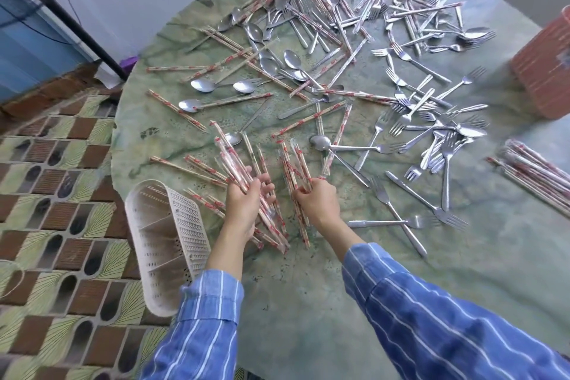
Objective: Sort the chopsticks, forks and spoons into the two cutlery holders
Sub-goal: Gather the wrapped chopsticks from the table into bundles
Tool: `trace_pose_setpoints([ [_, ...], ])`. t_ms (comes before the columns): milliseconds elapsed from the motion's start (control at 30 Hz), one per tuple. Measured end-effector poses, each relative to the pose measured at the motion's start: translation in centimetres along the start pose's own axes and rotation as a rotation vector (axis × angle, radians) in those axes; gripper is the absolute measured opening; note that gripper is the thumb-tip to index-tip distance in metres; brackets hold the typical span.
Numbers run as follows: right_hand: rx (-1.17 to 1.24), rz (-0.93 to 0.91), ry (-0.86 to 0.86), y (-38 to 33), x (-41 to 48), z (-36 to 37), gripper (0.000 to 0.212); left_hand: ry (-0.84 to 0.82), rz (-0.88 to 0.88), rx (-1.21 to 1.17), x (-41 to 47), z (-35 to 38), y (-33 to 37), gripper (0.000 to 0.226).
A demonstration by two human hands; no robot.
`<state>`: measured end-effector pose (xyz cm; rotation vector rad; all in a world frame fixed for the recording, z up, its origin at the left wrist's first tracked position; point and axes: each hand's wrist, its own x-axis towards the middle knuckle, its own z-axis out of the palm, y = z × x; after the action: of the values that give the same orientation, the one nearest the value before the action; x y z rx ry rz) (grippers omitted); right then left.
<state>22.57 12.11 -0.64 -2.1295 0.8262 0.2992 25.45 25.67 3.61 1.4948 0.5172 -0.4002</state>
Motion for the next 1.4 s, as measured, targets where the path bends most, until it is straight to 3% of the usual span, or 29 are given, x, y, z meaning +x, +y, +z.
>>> trace_pose_setpoints([
  [67, 0.0, 0.001, -0.005, -0.2, -0.1, -0.2, 0.021, 0.016, 0.017, 0.025, -0.3, 0.0, 0.1, 0.01],
  [333, 0.257, 0.049, 0.031, 0.2, 0.3, -1.5, 0.022, 0.176, 0.014, 0.171, 1.3, -0.1, -0.4, 0.026],
  [500, 0.025, 0.015, -0.055, 0.4, -0.2, -0.5, 0.018, 0.241, -0.054, 0.357, 1.7, 0.1, 0.3, 0.032],
  [633, -0.002, 0.002, -0.057, 0.2, -1.0, 0.7, 0.028, 0.259, -0.028, 0.589, 2.7, 0.8, 0.9, 0.016],
  [733, -0.009, 0.001, -0.073, 0.0, -1.1, 0.7, 0.021, 0.248, -0.043, 0.724, 3.5, 1.2, 1.0, 0.035],
  [867, 0.112, 0.013, -0.071, 0.3, -0.7, -0.2, 0.023, 0.222, -0.023, 0.806, 3.9, 1.6, 1.4, 0.03],
  [1067, 0.238, 0.029, -0.081, 0.5, -0.6, -1.1, 0.025, 0.183, -0.087, 0.74, 4.0, 1.8, 1.6, 0.046],
  [1300, -0.185, 0.02, -0.071, -2.0, -0.7, 0.7, 0.034, 0.161, -0.089, 0.509, 2.9, -0.2, 1.3, 0.055],
  [1400, -0.232, -0.015, -0.062, -3.1, -0.8, 1.8, 0.04, 0.147, -0.025, 0.438, 2.8, -1.1, 1.3, 0.041],
])
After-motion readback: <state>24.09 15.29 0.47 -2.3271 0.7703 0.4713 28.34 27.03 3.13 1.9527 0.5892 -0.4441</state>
